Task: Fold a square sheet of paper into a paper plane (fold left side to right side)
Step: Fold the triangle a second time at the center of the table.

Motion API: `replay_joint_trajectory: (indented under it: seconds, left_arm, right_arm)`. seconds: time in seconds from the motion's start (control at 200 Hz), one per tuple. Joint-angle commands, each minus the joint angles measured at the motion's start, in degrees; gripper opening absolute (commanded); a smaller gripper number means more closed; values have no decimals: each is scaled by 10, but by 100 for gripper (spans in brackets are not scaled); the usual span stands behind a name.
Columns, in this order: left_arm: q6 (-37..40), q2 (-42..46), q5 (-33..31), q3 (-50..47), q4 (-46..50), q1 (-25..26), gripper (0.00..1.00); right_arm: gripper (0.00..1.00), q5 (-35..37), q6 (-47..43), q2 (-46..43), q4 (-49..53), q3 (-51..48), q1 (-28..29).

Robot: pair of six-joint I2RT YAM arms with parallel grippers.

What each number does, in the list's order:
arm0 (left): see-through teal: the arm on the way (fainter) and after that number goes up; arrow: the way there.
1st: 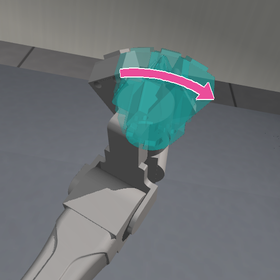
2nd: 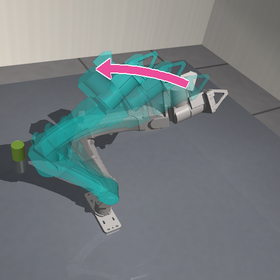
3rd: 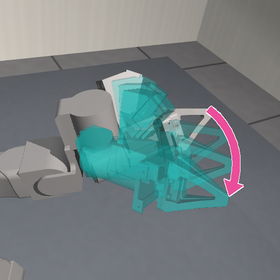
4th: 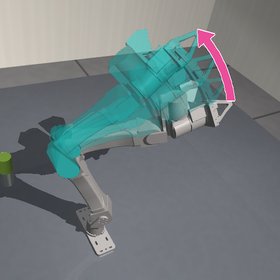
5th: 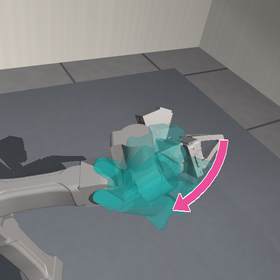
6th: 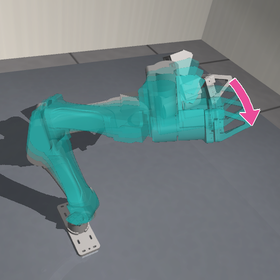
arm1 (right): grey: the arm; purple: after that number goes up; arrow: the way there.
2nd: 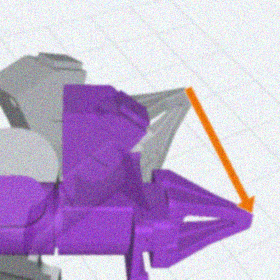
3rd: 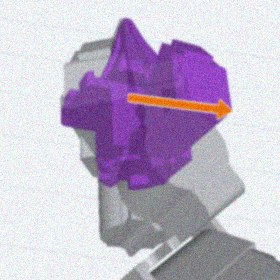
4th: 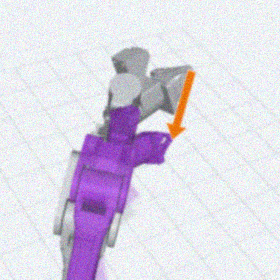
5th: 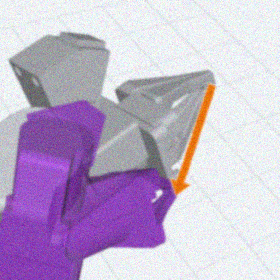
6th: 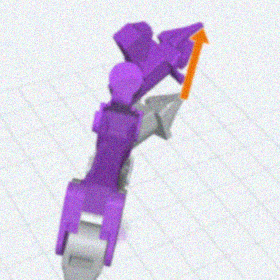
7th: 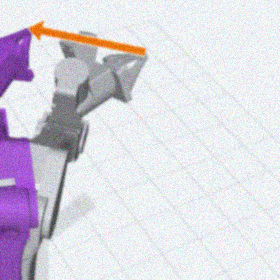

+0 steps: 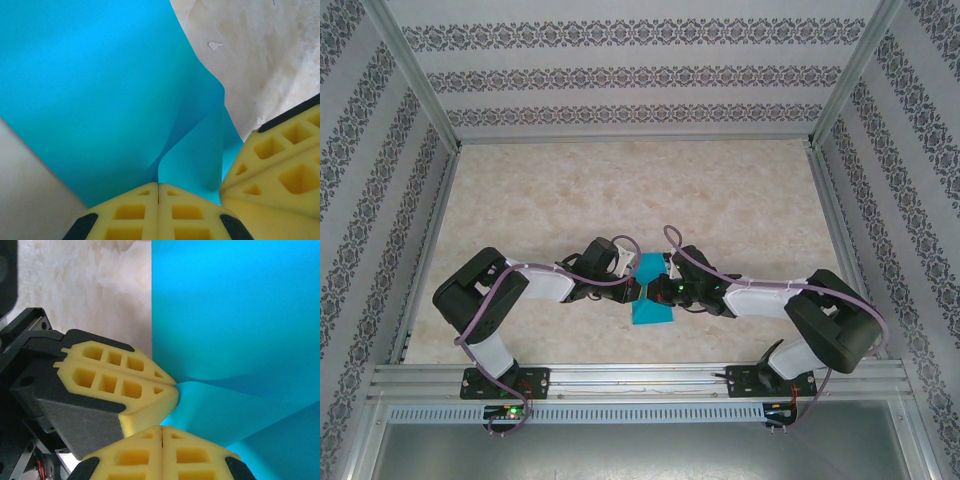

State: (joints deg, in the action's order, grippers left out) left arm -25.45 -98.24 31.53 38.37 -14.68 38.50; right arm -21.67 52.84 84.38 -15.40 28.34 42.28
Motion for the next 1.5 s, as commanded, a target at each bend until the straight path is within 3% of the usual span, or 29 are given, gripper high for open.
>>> replay_joint_trajectory:
  seconds: [0.0, 1.014, 1.284, 1.494]
  left_arm:
    - [15, -26, -14, -10, 9, -7, 0]
    - [12, -28, -23, -11, 13, -7, 2]
    - [2, 55, -41, -4, 47, -9, 16]
    - [4, 151, -59, 0, 125, -21, 18]
  right_arm:
    - [0, 8, 6, 13, -16, 1, 8]
    - [0, 21, 11, 47, -15, -23, 9]
    - [0, 25, 16, 51, -17, -41, 10]
    - [0, 26, 16, 49, -22, -42, 12]
